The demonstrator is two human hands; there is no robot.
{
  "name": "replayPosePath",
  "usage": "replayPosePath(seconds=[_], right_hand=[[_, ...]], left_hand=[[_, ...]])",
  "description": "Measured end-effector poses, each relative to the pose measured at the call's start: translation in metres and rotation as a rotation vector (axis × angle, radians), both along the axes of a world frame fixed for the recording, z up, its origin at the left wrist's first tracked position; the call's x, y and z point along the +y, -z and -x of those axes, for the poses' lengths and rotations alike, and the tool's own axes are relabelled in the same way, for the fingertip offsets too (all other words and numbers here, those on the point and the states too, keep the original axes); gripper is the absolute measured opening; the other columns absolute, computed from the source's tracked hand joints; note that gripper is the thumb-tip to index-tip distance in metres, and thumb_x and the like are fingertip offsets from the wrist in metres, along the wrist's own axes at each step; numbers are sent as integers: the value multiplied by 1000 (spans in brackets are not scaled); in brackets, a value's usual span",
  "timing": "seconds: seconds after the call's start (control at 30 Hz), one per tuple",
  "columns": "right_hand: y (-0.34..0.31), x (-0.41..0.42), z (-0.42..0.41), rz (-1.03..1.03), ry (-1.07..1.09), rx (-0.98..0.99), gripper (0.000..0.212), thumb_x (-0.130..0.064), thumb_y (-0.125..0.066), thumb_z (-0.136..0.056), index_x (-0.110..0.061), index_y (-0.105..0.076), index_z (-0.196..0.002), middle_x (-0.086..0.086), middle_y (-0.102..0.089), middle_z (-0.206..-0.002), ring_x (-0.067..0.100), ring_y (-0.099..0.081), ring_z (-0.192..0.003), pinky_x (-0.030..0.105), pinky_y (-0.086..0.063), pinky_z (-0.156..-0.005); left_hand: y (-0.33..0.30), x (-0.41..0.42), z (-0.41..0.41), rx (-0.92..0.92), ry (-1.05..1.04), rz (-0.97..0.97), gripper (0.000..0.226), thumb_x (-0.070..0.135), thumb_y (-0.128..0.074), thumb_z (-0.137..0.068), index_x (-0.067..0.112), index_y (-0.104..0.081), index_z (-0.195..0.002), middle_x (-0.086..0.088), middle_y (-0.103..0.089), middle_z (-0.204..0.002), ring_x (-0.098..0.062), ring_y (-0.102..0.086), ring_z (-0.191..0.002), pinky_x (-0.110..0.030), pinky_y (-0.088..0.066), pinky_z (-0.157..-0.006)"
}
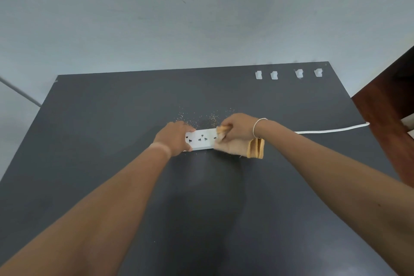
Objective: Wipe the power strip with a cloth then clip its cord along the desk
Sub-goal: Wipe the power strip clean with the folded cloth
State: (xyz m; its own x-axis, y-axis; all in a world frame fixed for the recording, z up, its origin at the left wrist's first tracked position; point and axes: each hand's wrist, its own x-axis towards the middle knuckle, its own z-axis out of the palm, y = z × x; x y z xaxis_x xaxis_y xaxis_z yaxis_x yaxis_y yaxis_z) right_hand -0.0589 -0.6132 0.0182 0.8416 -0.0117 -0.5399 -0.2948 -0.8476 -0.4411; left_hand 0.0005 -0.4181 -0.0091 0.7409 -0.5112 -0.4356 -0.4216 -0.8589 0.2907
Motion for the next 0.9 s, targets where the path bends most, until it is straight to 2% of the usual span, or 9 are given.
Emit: replayPosePath(seconds=[0.13,0.2,0.27,0.4,0.5,0.63,0.77,0.83,0.9], right_hand=[[4,4,-9,-37,131,-188,35,-13,-50,-86,-25,-36,-57,-4,-46,-69,21,-44,-75,26,-33,-59],[3,11,-10,-21,58,-122,27,-18,-52,-86,-23,-43,-61,-1,-51,-78,21,-48,-80,28,-37,-66],[4,20,-9,-10,-24,-3,20,-22,-57,-84,-18,-48,-66,-2,-49,-75,19,-46,-75,28,-35,-63],[2,15,-21,-22,136,-194,26,-13,-45,-88,-19,-42,-63,0,-49,-77,22,-46,-79,29,-35,-70],[-1,28,-23,-30,-1,-9,29,-19,-54,-85,-20,-40,-60,-4,-43,-68,16,-41,-67,28,-32,-62],[7,36,-32,-48,97,-159,22,-12,-48,-86,-19,-45,-66,-1,-50,-76,22,-47,-78,29,-37,-68],[7,48,-36,-29,-10,-46,37,-17,-57,-85,-25,-36,-55,-8,-40,-64,17,-42,-67,25,-30,-55],[9,45,-41,-13,71,-148,33,-11,-47,-87,-22,-37,-57,-6,-42,-67,22,-44,-76,27,-33,-62],[7,47,-43,-3,12,-115,19,-13,-49,-87,-16,-48,-69,-1,-49,-77,22,-46,-80,27,-35,-65]], left_hand=[[-1,0,2,-7,17,-13,62,25,-67,-82,25,-43,-139,-1,-45,-140,-25,-36,-131,-39,-38,-107],[-2,1,3,-8,23,-15,62,25,-66,-83,25,-41,-140,-1,-44,-141,-26,-36,-131,-39,-38,-107],[-3,2,3,0,40,-12,64,25,-66,-83,25,-39,-141,-3,-42,-142,-26,-35,-133,-40,-37,-108],[-6,19,0,16,0,18,70,26,-68,-80,19,-37,-143,-4,-37,-144,-24,-33,-134,-39,-36,-110],[-8,39,-8,4,-35,-22,69,27,-70,-78,18,-41,-140,-4,-41,-139,-25,-35,-131,-38,-38,-107],[-7,54,-12,42,-61,-12,65,25,-69,-79,18,-43,-138,-6,-45,-134,-26,-40,-126,-37,-39,-105],[-3,58,-12,56,-73,27,65,24,-69,-80,18,-42,-139,-5,-44,-136,-25,-42,-126,-35,-38,-104],[-2,59,-13,56,-80,42,65,24,-70,-79,18,-43,-139,-5,-45,-136,-25,-43,-126,-36,-39,-105],[-3,59,-13,61,-91,48,66,24,-70,-79,19,-43,-138,-4,-45,-136,-24,-43,-126,-38,-39,-105]])
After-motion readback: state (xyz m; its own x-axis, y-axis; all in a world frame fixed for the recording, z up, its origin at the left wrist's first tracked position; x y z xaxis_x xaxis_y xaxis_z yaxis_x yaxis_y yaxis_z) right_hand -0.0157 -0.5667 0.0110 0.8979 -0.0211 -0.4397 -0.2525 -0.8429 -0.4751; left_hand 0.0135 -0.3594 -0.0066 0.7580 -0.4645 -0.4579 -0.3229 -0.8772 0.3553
